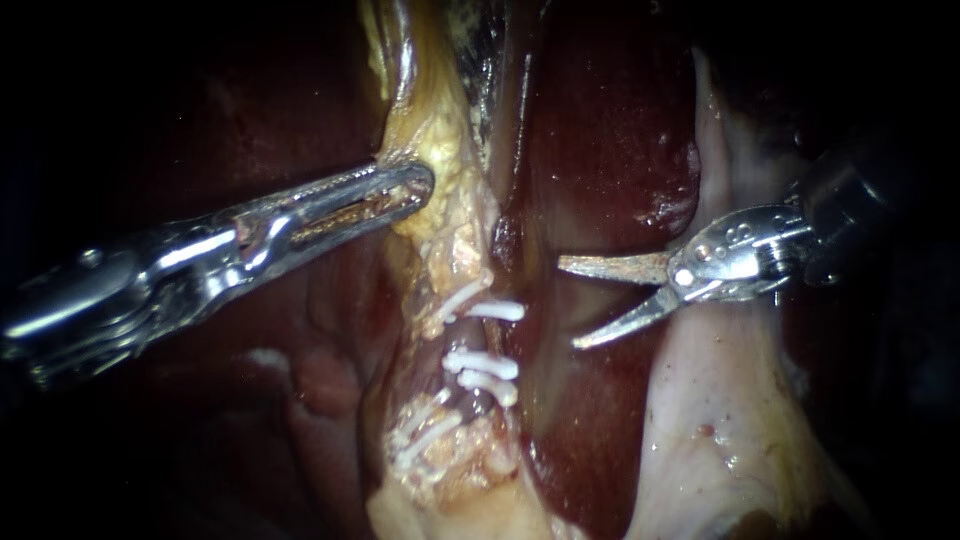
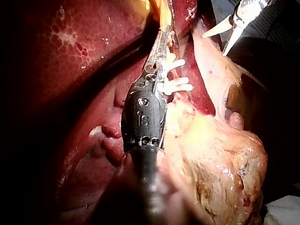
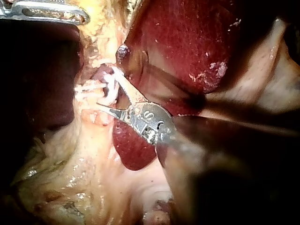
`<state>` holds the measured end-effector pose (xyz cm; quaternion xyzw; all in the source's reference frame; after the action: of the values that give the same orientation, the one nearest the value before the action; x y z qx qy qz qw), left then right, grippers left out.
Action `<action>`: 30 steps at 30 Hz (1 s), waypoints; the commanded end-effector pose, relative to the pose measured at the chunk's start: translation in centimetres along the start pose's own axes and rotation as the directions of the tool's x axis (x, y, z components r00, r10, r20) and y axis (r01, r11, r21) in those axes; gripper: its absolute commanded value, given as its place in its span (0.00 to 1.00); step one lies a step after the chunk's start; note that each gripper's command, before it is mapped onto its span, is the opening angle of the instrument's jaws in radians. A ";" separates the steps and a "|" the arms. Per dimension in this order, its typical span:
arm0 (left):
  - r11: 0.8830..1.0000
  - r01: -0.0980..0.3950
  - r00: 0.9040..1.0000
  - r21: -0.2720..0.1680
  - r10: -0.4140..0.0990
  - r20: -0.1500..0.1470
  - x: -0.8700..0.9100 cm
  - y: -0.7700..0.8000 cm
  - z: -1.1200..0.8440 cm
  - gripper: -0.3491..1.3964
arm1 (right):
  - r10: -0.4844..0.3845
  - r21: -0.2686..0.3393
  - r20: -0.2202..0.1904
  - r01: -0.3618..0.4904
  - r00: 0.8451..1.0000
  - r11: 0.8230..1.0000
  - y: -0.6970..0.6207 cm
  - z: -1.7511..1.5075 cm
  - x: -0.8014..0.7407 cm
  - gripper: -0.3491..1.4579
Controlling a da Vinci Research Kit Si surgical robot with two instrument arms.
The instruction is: Go to the cutting position right tube
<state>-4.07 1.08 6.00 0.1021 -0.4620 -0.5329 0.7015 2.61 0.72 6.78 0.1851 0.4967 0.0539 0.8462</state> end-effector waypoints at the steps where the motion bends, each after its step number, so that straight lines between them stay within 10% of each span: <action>1: 1.000 0.000 1.000 0.000 0.000 0.000 -0.01 0.00 -0.02 0.00 | 0.000 0.012 -0.004 0.000 1.000 1.000 -0.01 0.01 -0.02 0.99; 11: 1.000 0.019 0.999 0.018 -0.020 0.043 -0.45 -0.01 -0.62 0.00 | 0.246 0.183 0.043 -0.250 0.968 0.951 -0.39 0.53 -0.35 0.99; 30: 1.000 0.026 0.998 0.011 -0.026 0.059 -0.56 -0.06 -0.95 0.00 | 0.380 0.212 0.110 -0.395 0.918 0.894 -0.28 1.10 -0.69 0.97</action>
<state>-3.39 1.20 5.14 0.0958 -0.4838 -0.5424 0.6802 3.19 -0.02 7.74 0.3801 0.4233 0.1587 0.8069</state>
